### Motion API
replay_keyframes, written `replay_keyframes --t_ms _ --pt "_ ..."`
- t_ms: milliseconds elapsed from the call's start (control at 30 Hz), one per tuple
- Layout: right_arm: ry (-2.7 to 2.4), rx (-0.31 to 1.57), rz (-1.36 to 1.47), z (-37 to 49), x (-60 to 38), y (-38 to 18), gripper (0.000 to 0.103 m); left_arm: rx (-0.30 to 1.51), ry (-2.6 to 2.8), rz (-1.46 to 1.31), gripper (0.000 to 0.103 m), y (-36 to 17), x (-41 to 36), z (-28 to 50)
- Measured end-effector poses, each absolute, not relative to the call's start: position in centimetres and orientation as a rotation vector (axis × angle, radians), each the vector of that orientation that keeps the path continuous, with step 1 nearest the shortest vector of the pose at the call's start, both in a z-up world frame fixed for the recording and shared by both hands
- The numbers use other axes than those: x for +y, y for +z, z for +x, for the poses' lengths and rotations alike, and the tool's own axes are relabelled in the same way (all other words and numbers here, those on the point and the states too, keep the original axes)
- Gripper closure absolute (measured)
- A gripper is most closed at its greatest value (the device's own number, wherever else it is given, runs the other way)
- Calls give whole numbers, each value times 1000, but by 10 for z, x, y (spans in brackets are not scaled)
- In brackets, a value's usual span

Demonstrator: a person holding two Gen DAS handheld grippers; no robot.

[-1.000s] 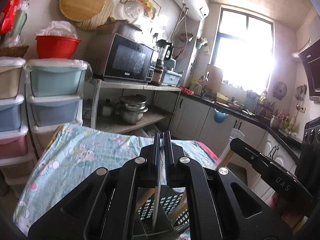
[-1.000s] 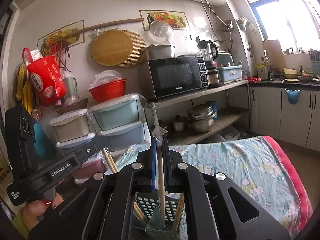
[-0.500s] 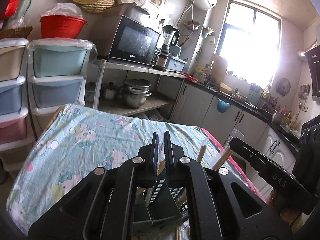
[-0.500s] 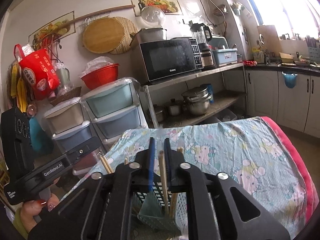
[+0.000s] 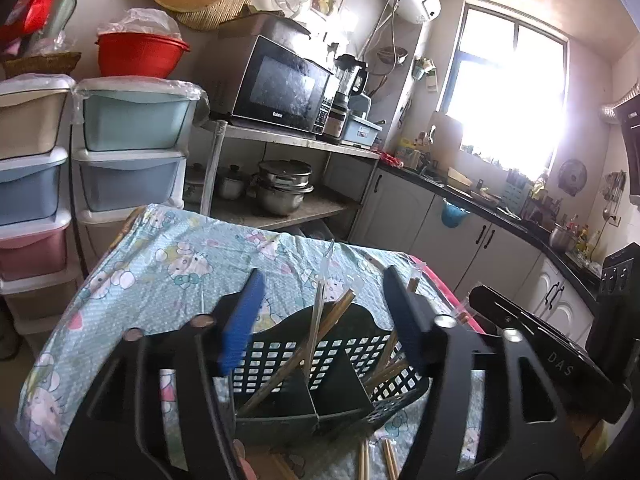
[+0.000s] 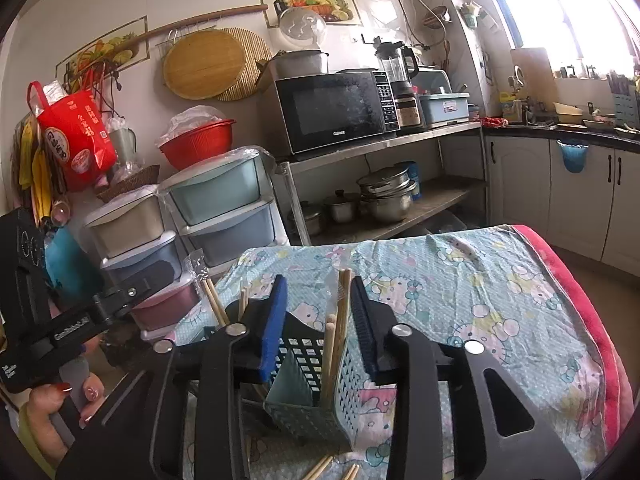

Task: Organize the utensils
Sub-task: 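Lower the chopsticks into the caddy compartments and open both tools, then withdraw both tools from the caddy and move toward the loose chopsticks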

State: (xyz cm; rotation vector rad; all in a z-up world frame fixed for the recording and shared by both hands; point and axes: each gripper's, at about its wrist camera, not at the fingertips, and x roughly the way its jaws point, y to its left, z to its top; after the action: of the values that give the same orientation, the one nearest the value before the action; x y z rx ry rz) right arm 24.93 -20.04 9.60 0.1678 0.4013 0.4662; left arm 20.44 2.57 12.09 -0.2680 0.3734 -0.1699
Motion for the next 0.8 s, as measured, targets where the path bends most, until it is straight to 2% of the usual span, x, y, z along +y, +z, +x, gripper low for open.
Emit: replay_keyframes --t_ms 67,200,400,800 --pt "469 405 167 248 -201 96 64 373 -168 -261 41 121 26 201" --pt "472 400 167 240 -205 97 56 375 -168 -268 27 119 28 197" --pt "475 397 156 229 -207 98 53 370 -173 -282 11 116 30 189" --pt "476 429 134 209 -209 89 50 387 -176 -302 11 108 36 169"
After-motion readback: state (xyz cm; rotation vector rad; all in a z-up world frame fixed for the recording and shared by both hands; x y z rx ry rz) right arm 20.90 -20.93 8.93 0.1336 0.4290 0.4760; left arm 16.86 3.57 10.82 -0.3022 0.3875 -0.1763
